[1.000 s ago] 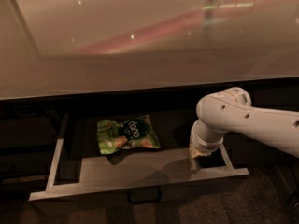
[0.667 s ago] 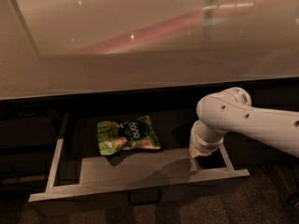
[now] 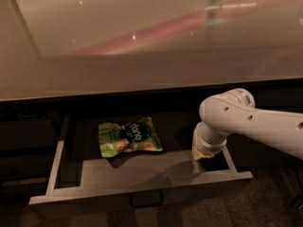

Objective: Open top drawer

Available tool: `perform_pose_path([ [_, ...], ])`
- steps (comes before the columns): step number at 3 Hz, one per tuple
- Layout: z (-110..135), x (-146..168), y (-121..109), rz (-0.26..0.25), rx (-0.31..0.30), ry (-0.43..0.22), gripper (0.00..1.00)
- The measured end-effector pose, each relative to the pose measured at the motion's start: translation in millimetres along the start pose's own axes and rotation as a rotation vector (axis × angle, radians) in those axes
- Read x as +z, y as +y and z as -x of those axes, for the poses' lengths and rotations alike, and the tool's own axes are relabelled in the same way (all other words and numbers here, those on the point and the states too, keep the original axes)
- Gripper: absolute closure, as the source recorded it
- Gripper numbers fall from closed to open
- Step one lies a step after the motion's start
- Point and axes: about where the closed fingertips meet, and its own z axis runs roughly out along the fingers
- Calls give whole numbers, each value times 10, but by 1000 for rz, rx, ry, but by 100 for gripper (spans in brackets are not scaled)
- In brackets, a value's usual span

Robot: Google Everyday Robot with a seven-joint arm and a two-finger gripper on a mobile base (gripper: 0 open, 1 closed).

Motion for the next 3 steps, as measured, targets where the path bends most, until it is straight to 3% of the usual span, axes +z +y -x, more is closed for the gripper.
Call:
perform_pose_path([
  [2,0,0,0,0,0,0,12],
  [3,1,1,2,0,0,0,0],
])
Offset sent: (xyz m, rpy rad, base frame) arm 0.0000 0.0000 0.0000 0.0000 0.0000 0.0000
